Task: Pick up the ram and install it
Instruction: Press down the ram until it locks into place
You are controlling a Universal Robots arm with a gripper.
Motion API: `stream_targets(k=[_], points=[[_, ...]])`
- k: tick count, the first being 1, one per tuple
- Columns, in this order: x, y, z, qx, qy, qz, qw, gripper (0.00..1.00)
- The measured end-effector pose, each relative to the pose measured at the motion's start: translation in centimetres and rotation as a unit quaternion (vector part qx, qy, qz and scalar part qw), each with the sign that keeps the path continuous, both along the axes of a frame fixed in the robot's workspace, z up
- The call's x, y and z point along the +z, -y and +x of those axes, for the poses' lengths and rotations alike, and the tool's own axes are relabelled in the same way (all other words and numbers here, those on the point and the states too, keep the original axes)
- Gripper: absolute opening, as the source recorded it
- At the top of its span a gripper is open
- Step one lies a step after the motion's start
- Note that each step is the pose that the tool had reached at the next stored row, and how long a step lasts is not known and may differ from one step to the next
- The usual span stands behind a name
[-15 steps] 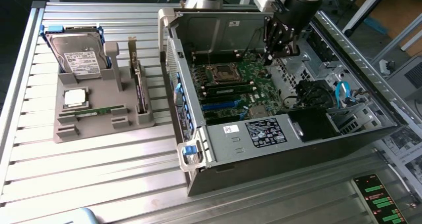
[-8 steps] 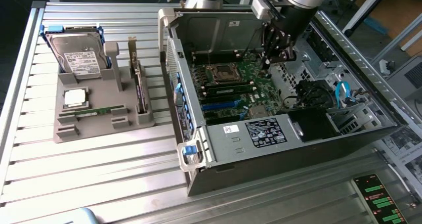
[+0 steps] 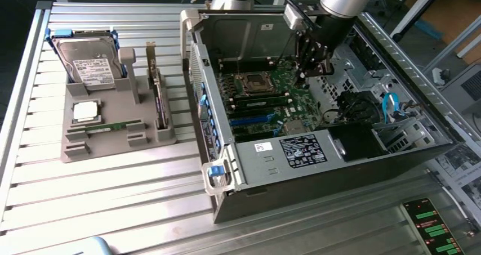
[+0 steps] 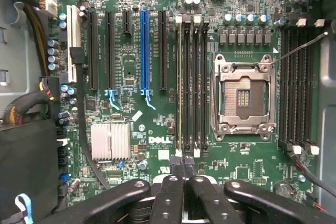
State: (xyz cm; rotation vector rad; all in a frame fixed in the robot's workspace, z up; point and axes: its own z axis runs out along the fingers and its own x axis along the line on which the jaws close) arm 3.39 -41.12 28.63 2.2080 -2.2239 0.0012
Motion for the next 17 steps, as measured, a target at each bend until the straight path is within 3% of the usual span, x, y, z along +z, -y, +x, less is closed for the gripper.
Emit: stream_targets(k=[13, 17], points=[[-2.36, 0.00, 0.0, 0.000, 0.0000, 0.0000, 1.0000, 0.10], [-2.68, 0.00, 0.0, 0.000, 0.0000, 0.0000, 1.0000, 0.10]])
